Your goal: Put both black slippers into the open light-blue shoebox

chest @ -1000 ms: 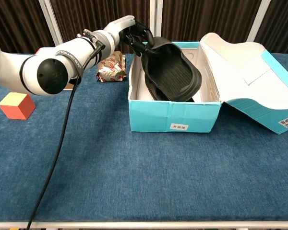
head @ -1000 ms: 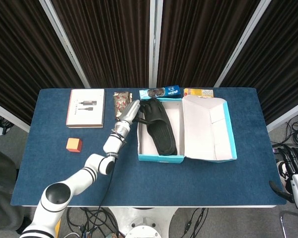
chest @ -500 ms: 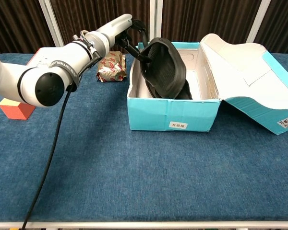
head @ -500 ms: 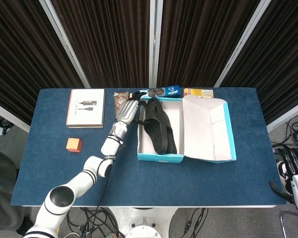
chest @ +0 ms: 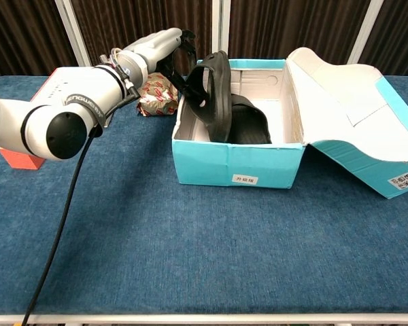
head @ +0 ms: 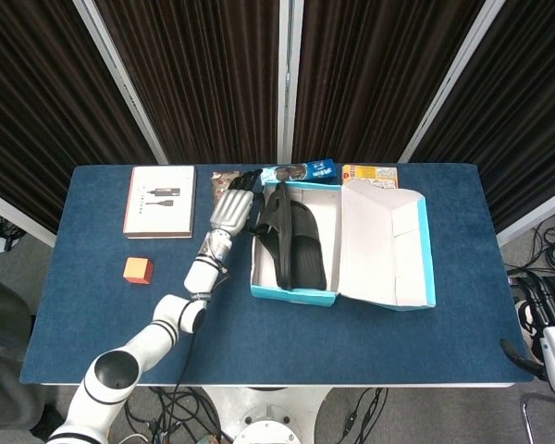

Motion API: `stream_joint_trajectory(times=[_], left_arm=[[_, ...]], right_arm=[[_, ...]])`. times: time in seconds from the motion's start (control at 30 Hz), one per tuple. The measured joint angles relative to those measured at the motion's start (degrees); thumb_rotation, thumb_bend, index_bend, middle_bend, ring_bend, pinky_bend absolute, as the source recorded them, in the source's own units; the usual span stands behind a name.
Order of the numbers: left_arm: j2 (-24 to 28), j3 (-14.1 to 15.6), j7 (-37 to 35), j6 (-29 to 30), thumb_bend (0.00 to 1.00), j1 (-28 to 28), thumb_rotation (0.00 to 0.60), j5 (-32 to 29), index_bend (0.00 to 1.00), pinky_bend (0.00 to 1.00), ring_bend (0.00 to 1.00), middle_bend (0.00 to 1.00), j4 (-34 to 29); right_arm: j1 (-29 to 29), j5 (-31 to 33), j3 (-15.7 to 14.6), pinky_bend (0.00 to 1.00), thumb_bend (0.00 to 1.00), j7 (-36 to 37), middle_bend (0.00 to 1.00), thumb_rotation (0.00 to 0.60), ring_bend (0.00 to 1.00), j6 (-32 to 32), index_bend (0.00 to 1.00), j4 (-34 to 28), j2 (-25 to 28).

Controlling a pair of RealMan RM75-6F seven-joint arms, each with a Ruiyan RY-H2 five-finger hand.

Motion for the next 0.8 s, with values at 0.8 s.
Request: stream_joint_trajectory(times=[0.8], left_arm=[[14.1,-4.2,21.7,-3.2,0.0,3.0,0.6,-10.6,0.0,0.01,0.0,0.0,-24.8]], right_arm=[[-0.2,-0.2,0.0,0.0,0.12,1.9,0.04,0.6,0.0,0.4,0.0,1.5,-0.2]])
